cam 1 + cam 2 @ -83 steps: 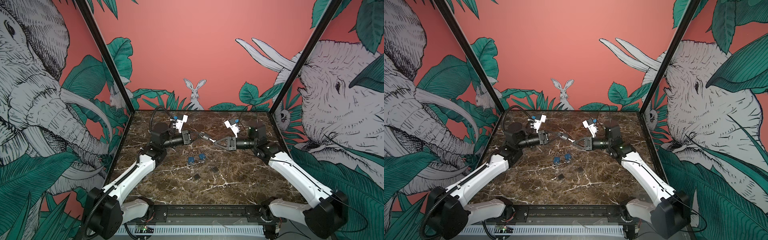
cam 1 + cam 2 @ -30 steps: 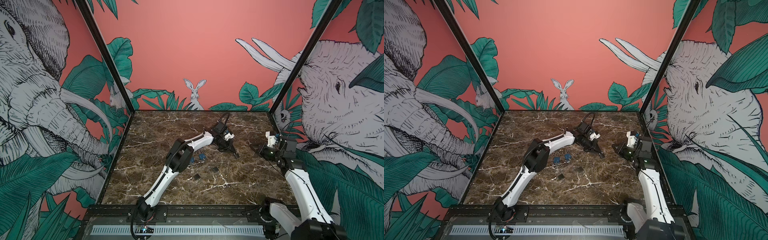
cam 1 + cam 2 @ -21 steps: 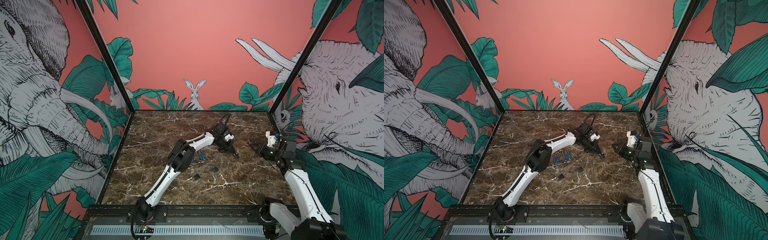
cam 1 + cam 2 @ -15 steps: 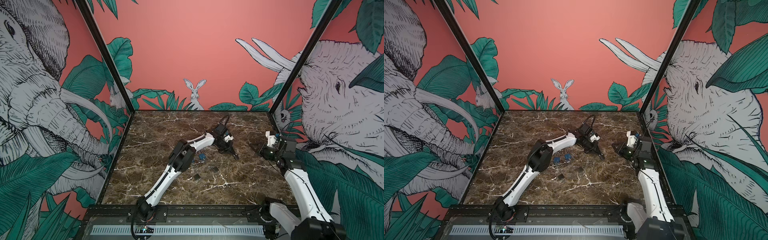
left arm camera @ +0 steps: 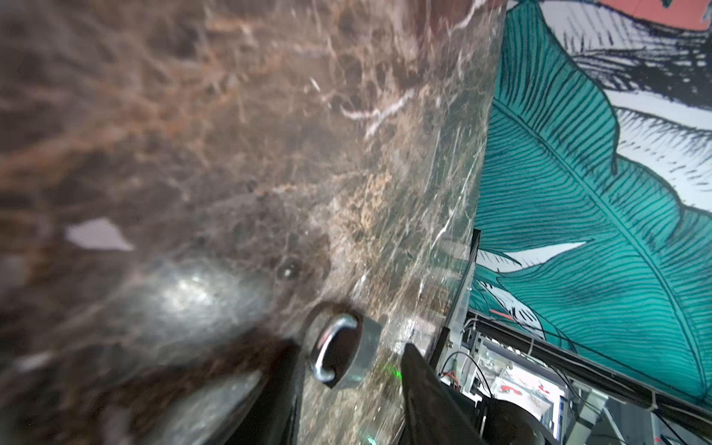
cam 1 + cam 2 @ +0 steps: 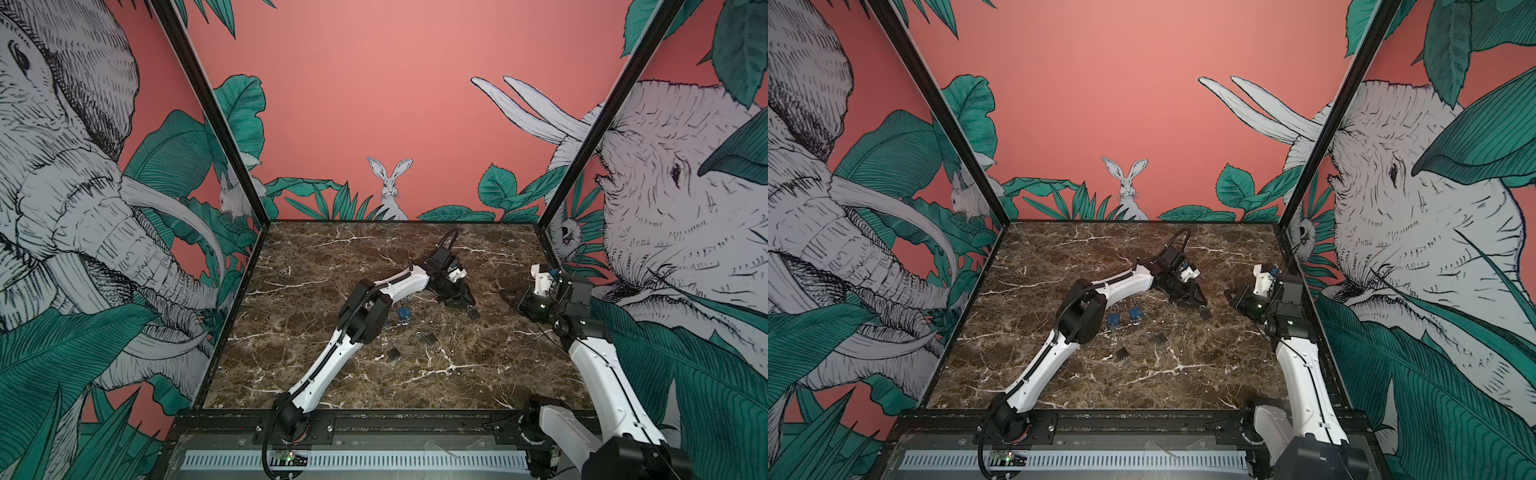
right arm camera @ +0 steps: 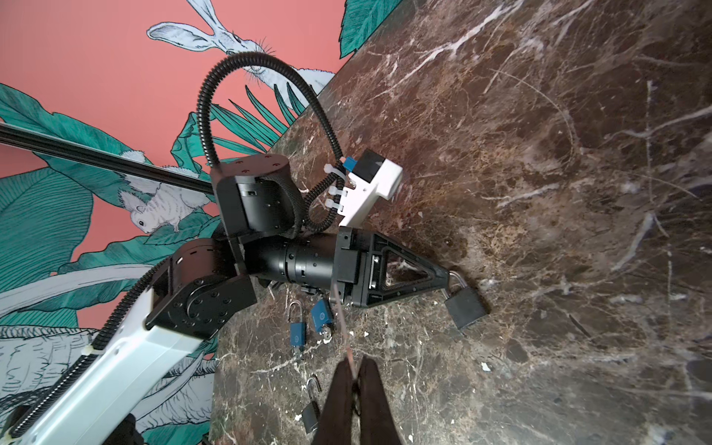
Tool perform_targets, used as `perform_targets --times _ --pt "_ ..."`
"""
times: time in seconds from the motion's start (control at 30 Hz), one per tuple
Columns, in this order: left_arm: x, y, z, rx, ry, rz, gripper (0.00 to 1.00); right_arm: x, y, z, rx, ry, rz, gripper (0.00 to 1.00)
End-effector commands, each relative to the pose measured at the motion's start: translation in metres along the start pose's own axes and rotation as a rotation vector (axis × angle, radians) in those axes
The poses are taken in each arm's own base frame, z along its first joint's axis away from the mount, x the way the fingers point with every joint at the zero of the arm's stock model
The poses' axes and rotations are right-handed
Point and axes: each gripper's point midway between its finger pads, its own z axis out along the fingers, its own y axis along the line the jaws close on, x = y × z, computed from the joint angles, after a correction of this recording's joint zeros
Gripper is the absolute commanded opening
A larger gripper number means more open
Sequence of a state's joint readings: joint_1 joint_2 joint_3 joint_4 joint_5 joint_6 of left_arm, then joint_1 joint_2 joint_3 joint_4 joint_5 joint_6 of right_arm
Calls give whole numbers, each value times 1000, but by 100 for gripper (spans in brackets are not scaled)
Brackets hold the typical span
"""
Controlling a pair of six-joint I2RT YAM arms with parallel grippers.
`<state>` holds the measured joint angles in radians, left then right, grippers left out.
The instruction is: Lock with the key
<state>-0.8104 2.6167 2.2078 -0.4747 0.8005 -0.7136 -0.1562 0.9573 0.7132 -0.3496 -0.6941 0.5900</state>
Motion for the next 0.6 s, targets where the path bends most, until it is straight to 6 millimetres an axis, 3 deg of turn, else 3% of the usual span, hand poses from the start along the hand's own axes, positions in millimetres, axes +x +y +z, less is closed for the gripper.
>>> perform_targets --times 0.0,0.3,0.43,0.57 --pt "-23 -19 -38 -17 -120 33 45 0 -8 0 46 8 -40 0" --pt "-36 -61 -114 37 -329 131 45 4 -20 25 97 107 -118 0" --pt "-27 -83 -153 94 -419 177 44 8 -33 45 171 160 -164 0" --pt "-15 -87 -198 93 -507 217 45 7 -45 62 206 188 -168 0"
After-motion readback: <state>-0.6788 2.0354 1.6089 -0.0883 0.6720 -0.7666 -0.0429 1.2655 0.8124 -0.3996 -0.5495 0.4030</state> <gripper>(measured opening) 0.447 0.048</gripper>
